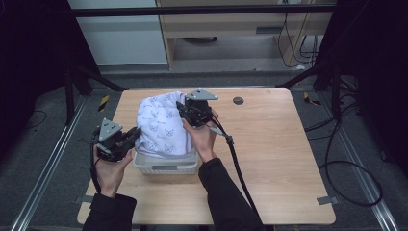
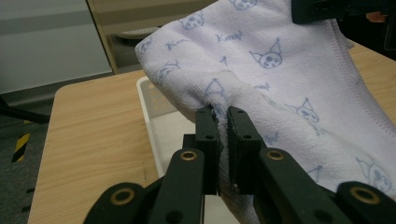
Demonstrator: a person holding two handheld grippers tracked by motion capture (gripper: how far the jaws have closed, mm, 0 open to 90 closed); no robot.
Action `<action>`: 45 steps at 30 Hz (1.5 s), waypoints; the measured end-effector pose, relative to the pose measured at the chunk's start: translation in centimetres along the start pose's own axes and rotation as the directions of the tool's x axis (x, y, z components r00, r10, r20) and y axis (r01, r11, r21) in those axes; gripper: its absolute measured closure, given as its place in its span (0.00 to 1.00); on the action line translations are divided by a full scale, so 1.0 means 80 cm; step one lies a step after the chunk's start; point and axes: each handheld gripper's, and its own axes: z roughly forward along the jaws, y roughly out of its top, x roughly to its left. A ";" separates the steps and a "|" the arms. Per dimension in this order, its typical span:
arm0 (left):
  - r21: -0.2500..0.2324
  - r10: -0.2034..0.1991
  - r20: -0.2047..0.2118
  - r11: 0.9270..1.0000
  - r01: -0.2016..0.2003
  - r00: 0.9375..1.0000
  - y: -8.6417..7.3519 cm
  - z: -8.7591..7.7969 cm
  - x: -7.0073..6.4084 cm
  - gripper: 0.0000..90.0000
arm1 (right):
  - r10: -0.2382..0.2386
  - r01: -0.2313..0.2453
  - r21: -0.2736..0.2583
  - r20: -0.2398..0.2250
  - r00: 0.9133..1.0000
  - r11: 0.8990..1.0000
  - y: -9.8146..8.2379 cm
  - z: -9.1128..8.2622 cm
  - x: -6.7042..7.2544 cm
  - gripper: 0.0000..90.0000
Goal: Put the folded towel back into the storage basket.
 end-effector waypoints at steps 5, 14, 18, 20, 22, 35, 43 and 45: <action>0.029 0.007 -0.006 1.000 -0.007 1.000 -0.007 0.012 0.002 0.93 | -0.003 0.003 0.018 0.004 1.000 1.000 -0.006 0.009 -0.002 0.83; 0.063 0.009 -0.010 0.998 -0.008 1.000 -0.018 0.025 0.002 0.93 | 0.008 -0.008 0.043 0.005 1.000 0.999 -0.022 0.021 -0.009 0.83; 0.078 0.007 -0.010 0.997 -0.006 1.000 -0.022 0.032 0.004 0.93 | 0.010 -0.010 0.055 0.007 1.000 0.998 -0.030 0.028 -0.011 0.83; 0.085 0.007 -0.011 0.996 -0.006 1.000 -0.024 0.035 0.004 0.93 | 0.007 -0.007 0.061 0.008 1.000 0.998 -0.034 0.032 -0.012 0.83; 0.095 0.010 -0.012 0.995 -0.009 1.000 -0.026 0.038 0.004 0.93 | 0.009 -0.010 0.066 0.010 1.000 0.998 -0.038 0.035 -0.013 0.83; 0.147 0.015 -0.007 0.989 -0.014 1.000 -0.043 0.059 0.000 0.93 | 0.021 -0.023 0.103 0.020 1.000 0.994 -0.060 0.045 -0.020 0.83; 0.178 0.021 -0.009 0.984 -0.019 1.000 -0.050 0.068 0.000 0.93 | 0.030 -0.033 0.131 0.025 0.999 0.991 -0.073 0.054 -0.023 0.82; 0.185 0.022 -0.011 0.982 -0.020 1.000 -0.052 0.071 0.000 0.93 | 0.025 -0.029 0.139 0.025 0.999 0.990 -0.076 0.056 -0.023 0.82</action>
